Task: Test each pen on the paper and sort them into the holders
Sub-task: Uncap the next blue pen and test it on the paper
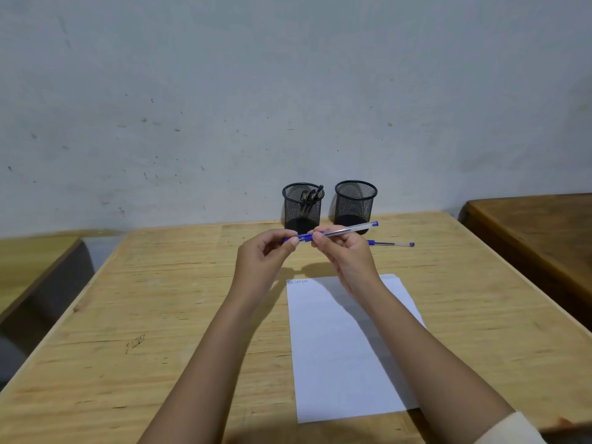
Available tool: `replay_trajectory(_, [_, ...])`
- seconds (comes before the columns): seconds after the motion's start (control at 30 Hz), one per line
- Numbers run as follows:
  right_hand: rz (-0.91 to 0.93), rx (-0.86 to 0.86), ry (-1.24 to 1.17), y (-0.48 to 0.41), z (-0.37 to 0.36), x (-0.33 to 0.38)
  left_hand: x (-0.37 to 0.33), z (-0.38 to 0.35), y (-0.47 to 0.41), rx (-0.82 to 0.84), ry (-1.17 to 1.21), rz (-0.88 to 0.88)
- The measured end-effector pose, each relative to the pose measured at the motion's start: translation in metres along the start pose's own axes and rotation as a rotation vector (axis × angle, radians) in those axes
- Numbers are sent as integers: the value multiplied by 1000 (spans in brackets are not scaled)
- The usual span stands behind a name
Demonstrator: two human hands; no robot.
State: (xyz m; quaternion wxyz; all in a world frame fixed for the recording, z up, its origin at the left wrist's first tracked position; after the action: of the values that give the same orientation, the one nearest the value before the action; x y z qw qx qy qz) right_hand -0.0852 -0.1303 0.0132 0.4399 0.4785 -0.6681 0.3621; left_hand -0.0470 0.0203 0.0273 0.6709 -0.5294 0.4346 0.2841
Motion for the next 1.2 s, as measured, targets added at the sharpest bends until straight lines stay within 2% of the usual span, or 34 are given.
replay_trajectory(0.2, [26,26,96,-3,8,5,-1,-6,0,68,-92,-9])
replay_trajectory(0.33, [102,45,165,0,1,9,-2,1,0,57,-46,21])
replay_trajectory(0.6, [134,108,257,6,-6,9,5,11,9,31,36,99])
replay_trajectory(0.93, [182,60,235,7,-8,16,6,6,3,-4,130,172])
replay_trajectory(1.2, [139,37,223,7,-4,13,3,2,5,-40,23,101])
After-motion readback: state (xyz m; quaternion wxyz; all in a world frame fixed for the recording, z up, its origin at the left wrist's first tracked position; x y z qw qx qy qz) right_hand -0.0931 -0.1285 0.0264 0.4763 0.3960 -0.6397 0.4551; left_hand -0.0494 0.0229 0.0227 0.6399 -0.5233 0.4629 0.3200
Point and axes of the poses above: each hand's wrist, its own y-axis away from the middle knuckle, its own z-axis out of the back of the hand, x = y × z, the point moved 5 cm from there along -y, towards the middle knuckle, and after that the axes turned 10 degrees about -z, right-handed, at the moved point
